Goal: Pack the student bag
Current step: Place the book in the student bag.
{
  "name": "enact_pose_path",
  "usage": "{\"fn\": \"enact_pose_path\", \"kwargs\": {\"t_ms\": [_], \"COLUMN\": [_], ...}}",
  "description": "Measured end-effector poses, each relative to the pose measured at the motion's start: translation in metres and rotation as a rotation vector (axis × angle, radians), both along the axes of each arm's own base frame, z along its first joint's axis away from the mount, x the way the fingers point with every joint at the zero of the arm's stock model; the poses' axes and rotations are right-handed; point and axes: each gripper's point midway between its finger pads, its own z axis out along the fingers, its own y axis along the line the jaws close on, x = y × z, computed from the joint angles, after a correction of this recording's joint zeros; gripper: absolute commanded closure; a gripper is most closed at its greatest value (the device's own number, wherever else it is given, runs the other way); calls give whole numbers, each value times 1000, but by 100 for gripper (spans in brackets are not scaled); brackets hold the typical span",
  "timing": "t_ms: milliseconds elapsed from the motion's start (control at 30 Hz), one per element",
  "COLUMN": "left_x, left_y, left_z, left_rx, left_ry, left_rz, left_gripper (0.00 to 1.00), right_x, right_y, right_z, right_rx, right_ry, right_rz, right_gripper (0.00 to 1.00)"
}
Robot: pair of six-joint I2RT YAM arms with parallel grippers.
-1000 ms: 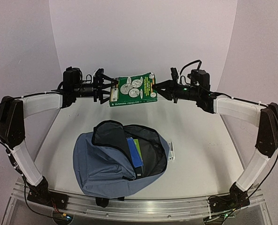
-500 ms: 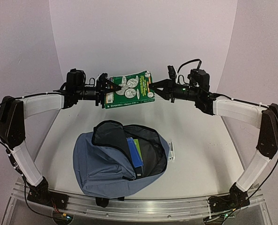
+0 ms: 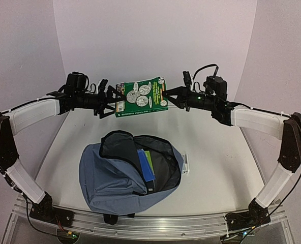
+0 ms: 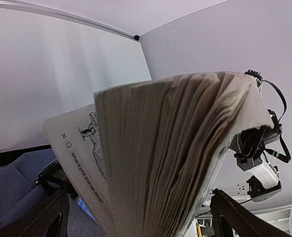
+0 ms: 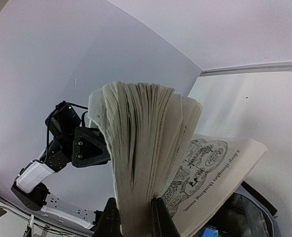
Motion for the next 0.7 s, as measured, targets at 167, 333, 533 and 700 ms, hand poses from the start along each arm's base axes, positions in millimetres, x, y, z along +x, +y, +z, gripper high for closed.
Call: {"fn": "enact_pose_path", "kwargs": {"t_ms": [167, 333, 533, 700], "left_x": [-3, -7, -9, -12], "left_y": [2, -2, -9, -13], "left_z": [-5, 0, 18, 31], "left_rx": [16, -19, -129, -186], "left_ry": [30, 49, 43, 41], "left_rz": [4, -20, -62, -91], "left_gripper": [0, 0, 0, 8], "right_x": [1, -1, -2, -3], "right_y": [-1, -2, -5, -5], "right_z": [0, 1, 5, 9], "right_rx": [-7, -12, -10, 2], "right_ry": [-15, -32, -44, -63], "right_rz": [-7, -8, -10, -9], "right_gripper": [100, 100, 100, 100]}}
